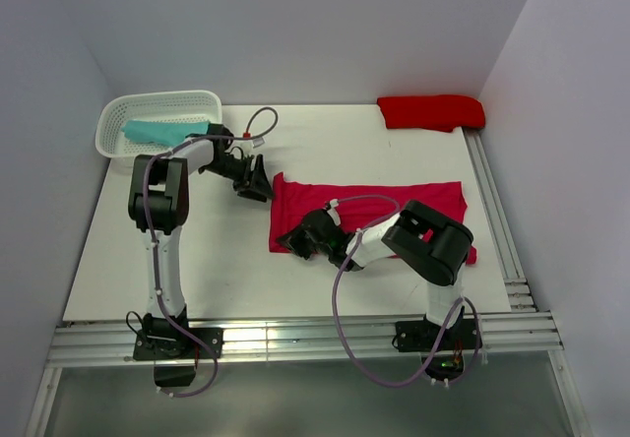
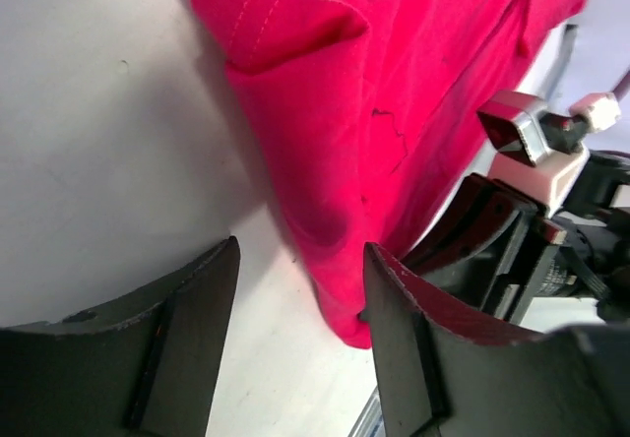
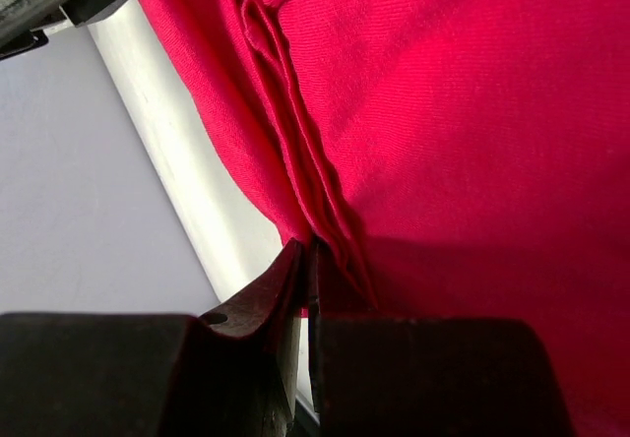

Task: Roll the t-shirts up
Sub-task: Roll the tshirt

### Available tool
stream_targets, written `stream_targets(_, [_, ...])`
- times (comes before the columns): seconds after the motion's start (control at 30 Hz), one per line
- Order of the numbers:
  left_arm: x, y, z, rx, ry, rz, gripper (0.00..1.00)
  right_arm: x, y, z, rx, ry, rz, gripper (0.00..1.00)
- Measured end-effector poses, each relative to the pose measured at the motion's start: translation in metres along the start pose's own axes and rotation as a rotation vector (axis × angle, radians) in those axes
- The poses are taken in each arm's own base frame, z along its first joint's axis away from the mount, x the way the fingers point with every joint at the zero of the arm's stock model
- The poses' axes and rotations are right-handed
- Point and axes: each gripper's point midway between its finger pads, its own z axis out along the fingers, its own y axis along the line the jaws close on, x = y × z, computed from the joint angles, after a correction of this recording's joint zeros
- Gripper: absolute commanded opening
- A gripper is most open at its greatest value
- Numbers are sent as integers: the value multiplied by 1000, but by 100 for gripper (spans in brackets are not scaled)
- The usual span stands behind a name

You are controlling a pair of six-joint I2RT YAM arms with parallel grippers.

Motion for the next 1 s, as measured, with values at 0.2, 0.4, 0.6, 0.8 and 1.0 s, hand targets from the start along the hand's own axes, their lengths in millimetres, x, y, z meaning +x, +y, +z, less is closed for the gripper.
stream_targets(0.2, [-1, -2, 10, 16, -17, -69, 45, 0, 0, -1, -6, 0, 5, 1])
stream_targets(0.4, [-3, -2, 23, -33, -15, -70, 19, 0, -1, -1, -10, 2, 5, 0])
stream_targets(0.6, [-2, -3, 30, -107, 8, -60, 0, -1, -1, 0, 8, -3, -12, 13])
stream_targets(0.8, [-2, -4, 31, -223, 26, -23, 0, -1, 1, -4, 73, -31, -82, 32])
stream_targets(1.0, [-2, -3, 30, -327, 40, 28, 0, 0, 3, -15, 158, -76, -167, 53])
